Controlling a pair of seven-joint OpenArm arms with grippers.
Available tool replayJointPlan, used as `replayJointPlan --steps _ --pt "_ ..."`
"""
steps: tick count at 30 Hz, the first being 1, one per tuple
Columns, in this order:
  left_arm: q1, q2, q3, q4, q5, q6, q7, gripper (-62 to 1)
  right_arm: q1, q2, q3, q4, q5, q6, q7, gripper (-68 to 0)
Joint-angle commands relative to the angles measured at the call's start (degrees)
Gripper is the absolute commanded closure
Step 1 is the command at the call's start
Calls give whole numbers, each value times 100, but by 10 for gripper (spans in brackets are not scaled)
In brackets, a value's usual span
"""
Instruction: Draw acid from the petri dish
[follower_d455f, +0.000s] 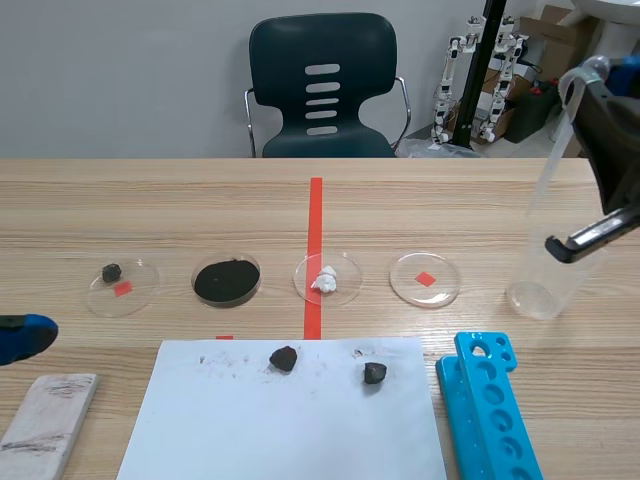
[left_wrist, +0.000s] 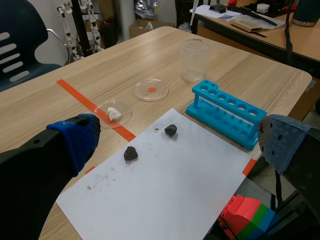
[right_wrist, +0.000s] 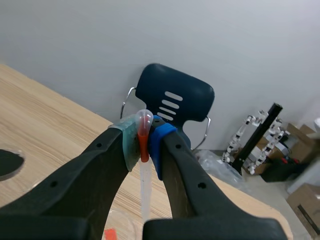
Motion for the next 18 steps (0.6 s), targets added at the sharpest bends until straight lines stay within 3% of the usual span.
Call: replayJointPlan --steps 1,18 --pt "-15 9 -33 39 -61 11 -101 -623 238 11 -83 -199 59 -15 79 -9" --pt "-15 9 -33 39 -61 11 -101 -623 2179 -4 -1104 -2218 15 79 81 -9"
